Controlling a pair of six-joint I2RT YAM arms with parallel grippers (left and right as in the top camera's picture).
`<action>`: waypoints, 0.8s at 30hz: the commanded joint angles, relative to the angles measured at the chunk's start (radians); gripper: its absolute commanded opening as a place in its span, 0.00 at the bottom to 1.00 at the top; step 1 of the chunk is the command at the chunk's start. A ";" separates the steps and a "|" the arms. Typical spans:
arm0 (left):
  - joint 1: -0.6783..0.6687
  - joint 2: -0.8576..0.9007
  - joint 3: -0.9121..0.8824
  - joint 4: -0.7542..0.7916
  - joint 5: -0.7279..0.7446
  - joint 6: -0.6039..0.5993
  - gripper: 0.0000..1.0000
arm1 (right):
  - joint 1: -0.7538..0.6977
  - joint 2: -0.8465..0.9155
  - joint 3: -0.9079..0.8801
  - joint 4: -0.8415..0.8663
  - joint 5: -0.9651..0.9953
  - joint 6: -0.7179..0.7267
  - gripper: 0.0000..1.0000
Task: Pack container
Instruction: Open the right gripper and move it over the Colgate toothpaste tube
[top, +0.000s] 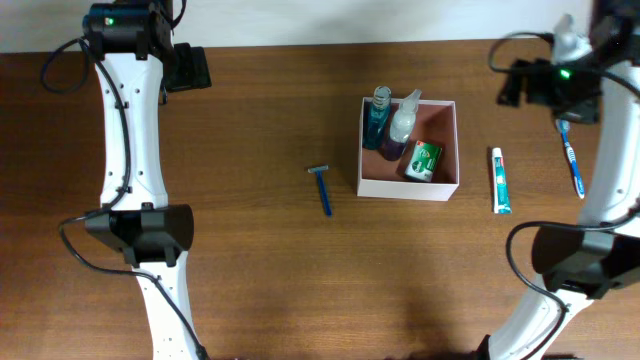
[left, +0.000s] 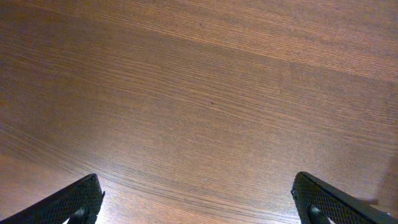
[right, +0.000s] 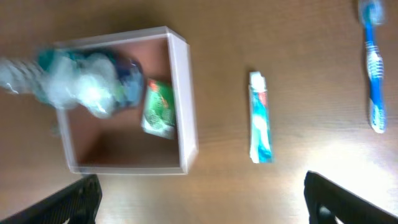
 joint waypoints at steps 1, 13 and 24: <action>0.005 -0.015 -0.002 0.000 -0.011 -0.010 1.00 | -0.025 0.006 -0.044 -0.006 0.005 -0.146 0.99; 0.005 -0.015 -0.002 0.000 -0.011 -0.010 0.99 | -0.018 0.007 -0.518 0.249 0.178 -0.183 0.99; 0.005 -0.015 -0.002 0.000 -0.011 -0.010 0.99 | -0.029 0.058 -0.754 0.479 0.182 -0.195 0.99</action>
